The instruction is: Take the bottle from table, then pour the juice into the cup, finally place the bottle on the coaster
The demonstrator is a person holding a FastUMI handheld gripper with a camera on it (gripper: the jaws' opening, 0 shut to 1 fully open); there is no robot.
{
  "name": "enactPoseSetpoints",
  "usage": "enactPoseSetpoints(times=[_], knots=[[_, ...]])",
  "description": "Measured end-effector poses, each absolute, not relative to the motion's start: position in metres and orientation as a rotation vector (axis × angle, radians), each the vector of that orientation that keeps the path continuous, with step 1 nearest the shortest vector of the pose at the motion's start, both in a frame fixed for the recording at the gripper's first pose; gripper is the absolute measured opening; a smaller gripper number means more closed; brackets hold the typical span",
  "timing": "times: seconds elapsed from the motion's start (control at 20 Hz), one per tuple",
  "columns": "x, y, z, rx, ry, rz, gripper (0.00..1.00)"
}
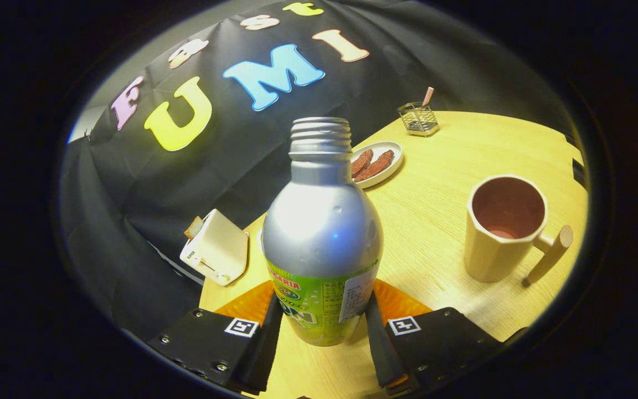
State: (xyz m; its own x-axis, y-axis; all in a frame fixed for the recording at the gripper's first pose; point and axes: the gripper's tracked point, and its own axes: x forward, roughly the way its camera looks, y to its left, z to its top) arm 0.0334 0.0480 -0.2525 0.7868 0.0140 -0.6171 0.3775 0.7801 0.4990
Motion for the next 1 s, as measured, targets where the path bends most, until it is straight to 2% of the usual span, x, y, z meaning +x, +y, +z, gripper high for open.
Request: enactPoseSetpoints(times=[0.55,1.0], knots=[[0.082,0.03,-0.262,0.335,0.609,-0.228,0.71],[0.123,0.019,-0.283,0.241,0.602,-0.256,0.72]])
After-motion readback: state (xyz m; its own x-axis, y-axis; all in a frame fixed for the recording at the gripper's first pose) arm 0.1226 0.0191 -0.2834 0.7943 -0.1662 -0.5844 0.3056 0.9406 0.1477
